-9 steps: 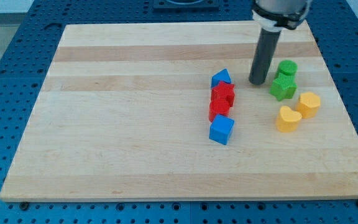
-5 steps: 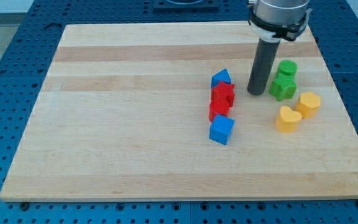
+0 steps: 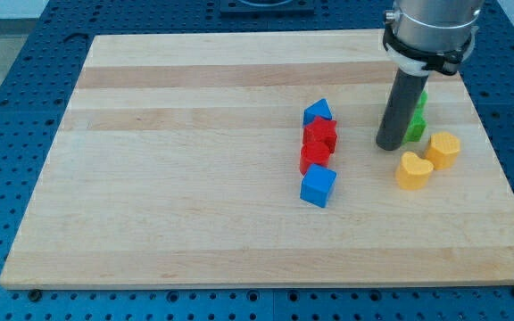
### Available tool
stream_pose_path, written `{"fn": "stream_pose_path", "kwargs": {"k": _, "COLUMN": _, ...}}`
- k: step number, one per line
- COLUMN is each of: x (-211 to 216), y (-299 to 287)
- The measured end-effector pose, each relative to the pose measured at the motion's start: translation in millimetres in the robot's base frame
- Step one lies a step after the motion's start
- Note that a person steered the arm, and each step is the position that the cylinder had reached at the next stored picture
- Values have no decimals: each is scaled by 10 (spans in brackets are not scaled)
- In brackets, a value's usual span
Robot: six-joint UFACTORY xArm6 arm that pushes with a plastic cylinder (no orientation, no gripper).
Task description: Move the green star right a bit
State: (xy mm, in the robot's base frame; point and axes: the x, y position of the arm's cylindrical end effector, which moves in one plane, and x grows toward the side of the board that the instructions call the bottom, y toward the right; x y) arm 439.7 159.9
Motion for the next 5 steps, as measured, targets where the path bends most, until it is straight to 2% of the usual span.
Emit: {"fn": "stream_pose_path", "kwargs": {"k": 5, "x": -94, "y": 111}}
